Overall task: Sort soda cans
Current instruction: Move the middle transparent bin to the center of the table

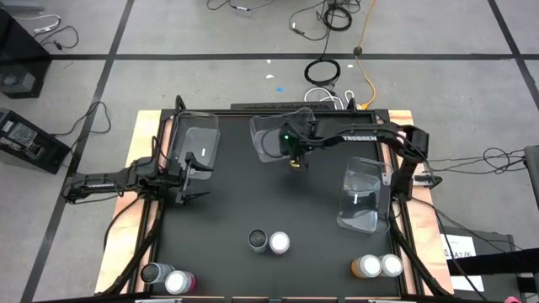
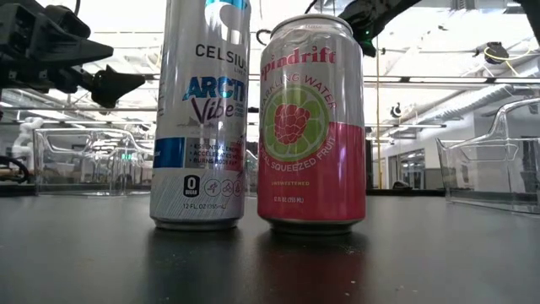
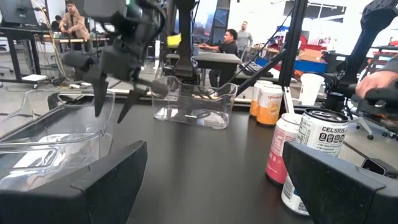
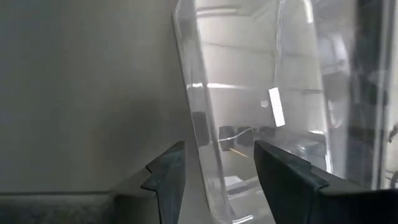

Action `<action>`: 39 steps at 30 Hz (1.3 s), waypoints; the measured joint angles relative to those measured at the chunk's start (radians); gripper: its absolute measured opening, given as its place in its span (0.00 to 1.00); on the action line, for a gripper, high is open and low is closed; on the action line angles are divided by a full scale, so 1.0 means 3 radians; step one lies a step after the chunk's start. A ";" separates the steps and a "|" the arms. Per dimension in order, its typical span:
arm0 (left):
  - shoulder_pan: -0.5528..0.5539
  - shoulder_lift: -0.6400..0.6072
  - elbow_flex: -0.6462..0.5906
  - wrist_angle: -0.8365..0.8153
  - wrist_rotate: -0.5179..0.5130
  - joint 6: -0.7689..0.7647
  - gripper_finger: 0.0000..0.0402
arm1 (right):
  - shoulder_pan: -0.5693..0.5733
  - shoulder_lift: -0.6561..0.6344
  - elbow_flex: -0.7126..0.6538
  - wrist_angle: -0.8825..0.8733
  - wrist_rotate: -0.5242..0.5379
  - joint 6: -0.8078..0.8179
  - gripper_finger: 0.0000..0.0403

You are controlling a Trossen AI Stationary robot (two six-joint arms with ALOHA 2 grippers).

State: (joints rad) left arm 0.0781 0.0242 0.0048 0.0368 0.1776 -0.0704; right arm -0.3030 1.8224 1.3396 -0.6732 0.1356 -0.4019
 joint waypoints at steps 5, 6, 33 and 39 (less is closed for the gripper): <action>0.0001 0.0000 0.0001 0.0000 0.0000 -0.0001 0.95 | -0.0019 0.0161 0.0000 0.0095 0.0082 -0.0168 0.40; 0.0000 -0.0001 0.0001 0.0001 0.0000 -0.0001 0.96 | -0.0019 0.0178 0.0000 0.0125 0.0116 -0.0227 0.38; 0.0000 -0.0001 0.0000 0.0003 0.0000 0.0000 0.96 | 0.0402 -0.0010 -0.0002 -0.0645 0.0099 -0.3196 0.00; 0.0000 -0.0001 0.0001 0.0003 0.0000 -0.0001 0.96 | 0.0483 -0.0107 -0.0004 -0.0670 0.0148 -0.3611 0.00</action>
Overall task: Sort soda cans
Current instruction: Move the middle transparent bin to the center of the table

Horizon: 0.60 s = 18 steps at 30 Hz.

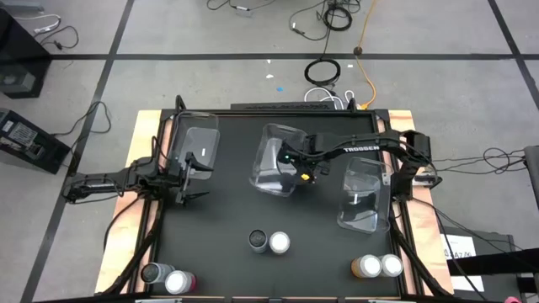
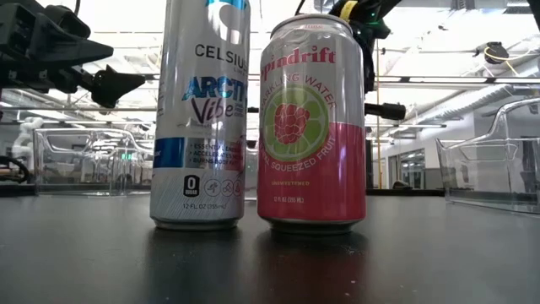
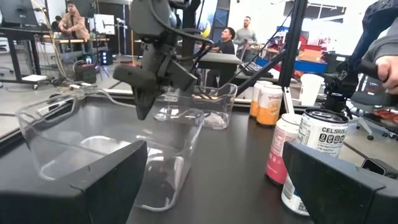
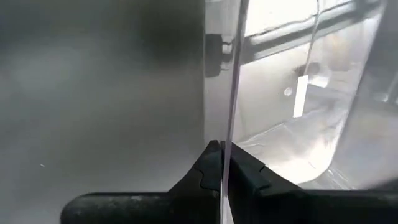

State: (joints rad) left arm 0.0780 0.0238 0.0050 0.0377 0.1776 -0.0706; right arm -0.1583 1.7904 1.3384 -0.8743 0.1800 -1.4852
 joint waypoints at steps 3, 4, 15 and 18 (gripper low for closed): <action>0.0001 0.0001 0.0000 -0.0001 0.0000 0.0000 0.96 | 0.0060 -0.0001 0.0000 -0.0055 0.0031 -0.0146 0.00; 0.0001 0.0001 0.0000 -0.0003 0.0000 0.0000 0.96 | 0.0088 -0.0004 0.0000 -0.0058 0.0013 -0.0188 0.00; 0.0000 0.0001 0.0000 -0.0003 0.0000 0.0001 0.96 | 0.0371 0.0000 0.0000 0.0008 -0.0004 -0.0176 0.00; 0.0001 0.0001 0.0000 -0.0003 0.0000 0.0000 0.95 | 0.0393 0.0019 0.0000 0.0035 -0.0026 -0.0105 0.00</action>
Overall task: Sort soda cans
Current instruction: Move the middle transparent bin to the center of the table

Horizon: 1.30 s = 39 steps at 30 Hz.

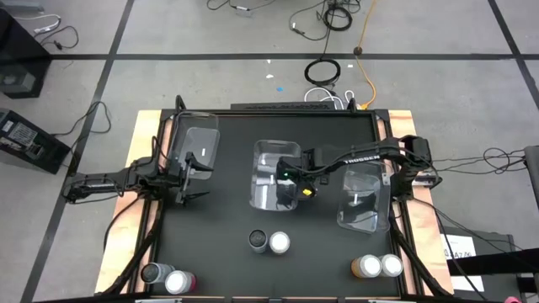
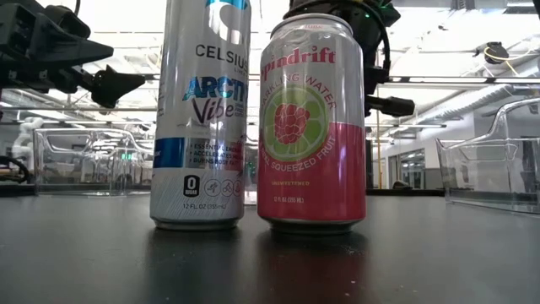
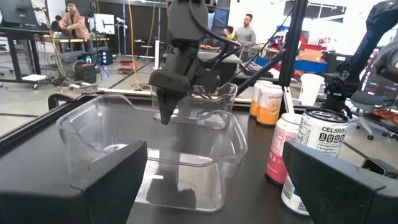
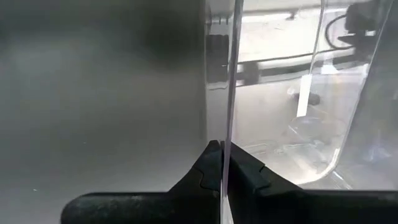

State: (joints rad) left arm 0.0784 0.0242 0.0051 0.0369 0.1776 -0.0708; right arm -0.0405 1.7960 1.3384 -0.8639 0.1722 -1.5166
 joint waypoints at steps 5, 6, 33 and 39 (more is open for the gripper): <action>-0.0001 0.0000 0.0000 0.0000 0.0000 0.0000 0.96 | 0.0047 0.0042 0.0001 -0.0005 0.0019 0.0022 0.00; 0.0000 0.0000 0.0000 0.0000 0.0000 0.0001 0.96 | 0.0055 0.0046 0.0001 0.0001 0.0010 0.0023 0.00; 0.0000 -0.0001 0.0000 0.0000 0.0000 0.0001 0.96 | 0.0124 0.0064 0.0001 0.0015 -0.0128 0.0044 0.01; -0.0001 0.0000 0.0000 0.0000 0.0000 0.0000 0.96 | 0.0142 0.0064 0.0003 0.0074 -0.0031 0.0033 0.01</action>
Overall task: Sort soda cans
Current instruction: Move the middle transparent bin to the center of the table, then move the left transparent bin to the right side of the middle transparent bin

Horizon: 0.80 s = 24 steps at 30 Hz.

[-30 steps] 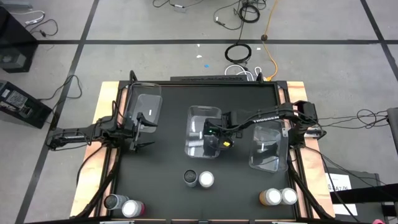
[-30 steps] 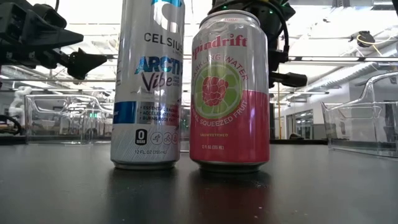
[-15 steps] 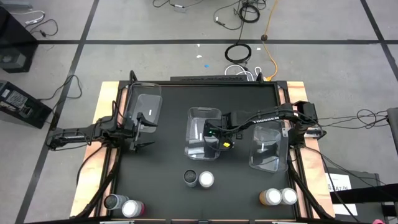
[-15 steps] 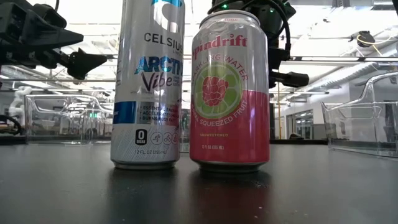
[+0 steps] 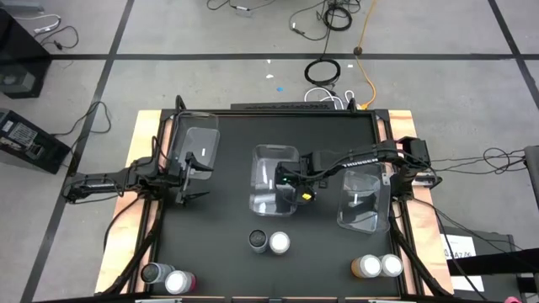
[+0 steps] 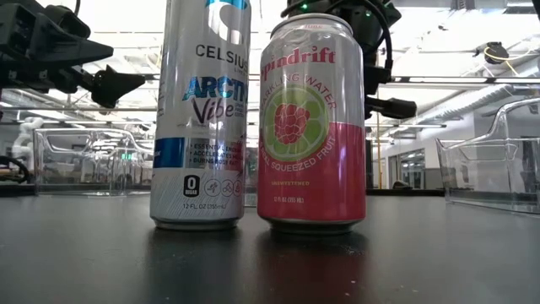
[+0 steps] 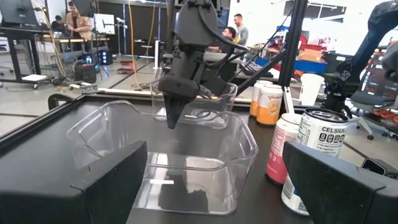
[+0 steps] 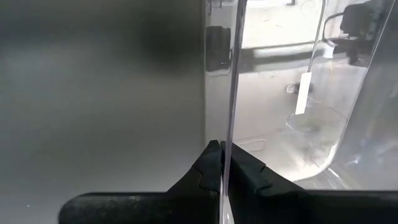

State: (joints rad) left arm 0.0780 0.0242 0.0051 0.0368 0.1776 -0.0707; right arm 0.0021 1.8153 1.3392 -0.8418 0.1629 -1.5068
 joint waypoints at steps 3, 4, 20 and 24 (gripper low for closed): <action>0.0001 -0.0001 0.0000 0.0000 0.0000 0.0001 0.96 | 0.0001 0.0000 0.0003 0.0021 0.0029 0.0009 0.03; 0.0000 -0.0001 -0.0001 0.0001 0.0000 0.0001 0.96 | 0.0001 0.0000 0.0003 0.0018 0.0031 0.0009 0.05; 0.0001 -0.0001 -0.0001 0.0000 0.0000 0.0000 0.96 | 0.0003 -0.0125 0.0004 0.0018 0.0072 0.0141 0.24; 0.0000 0.0000 0.0000 0.0001 0.0000 0.0001 0.96 | 0.0010 -0.0206 0.0004 -0.0031 0.0074 0.0264 0.24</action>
State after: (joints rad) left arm 0.0780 0.0242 0.0051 0.0372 0.1776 -0.0704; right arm 0.0051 1.7536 1.3403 -0.8512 0.1852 -1.4274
